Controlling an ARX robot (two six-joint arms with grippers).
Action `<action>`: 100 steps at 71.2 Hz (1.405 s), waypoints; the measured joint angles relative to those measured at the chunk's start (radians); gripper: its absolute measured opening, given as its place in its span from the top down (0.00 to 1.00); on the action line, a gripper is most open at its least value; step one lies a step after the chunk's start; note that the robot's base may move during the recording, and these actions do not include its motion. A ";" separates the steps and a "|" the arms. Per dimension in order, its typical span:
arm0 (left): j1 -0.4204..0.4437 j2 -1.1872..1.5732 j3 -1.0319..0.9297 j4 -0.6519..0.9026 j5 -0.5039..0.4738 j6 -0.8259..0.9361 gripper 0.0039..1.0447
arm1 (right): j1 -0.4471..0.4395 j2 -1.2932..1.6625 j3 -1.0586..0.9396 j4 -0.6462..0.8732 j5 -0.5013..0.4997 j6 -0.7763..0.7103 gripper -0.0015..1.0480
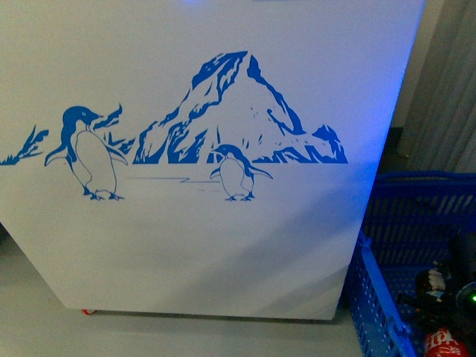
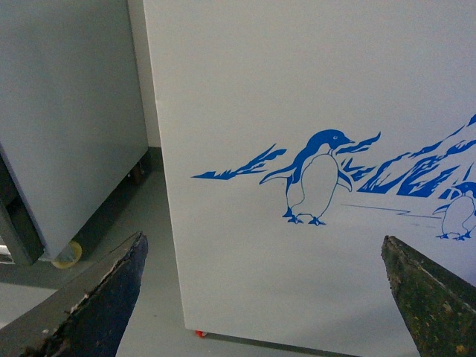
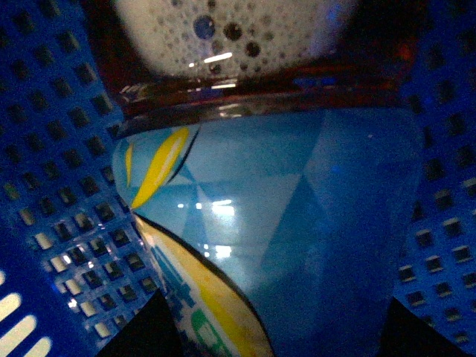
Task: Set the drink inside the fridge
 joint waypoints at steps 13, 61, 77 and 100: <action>0.000 0.000 0.000 0.000 0.000 0.000 0.08 | -0.009 -0.246 -0.161 0.064 -0.024 -0.069 0.63; 0.000 0.000 0.000 0.000 0.000 0.000 0.08 | 0.049 -1.736 -0.646 -0.001 -0.177 -0.158 0.63; 0.000 0.000 0.000 0.000 0.000 0.000 0.08 | 0.184 -1.952 -0.717 -0.072 -0.068 -0.162 0.63; 0.000 0.000 0.000 0.000 0.000 0.000 0.08 | 0.238 -2.200 -0.781 -0.199 0.093 -0.165 0.63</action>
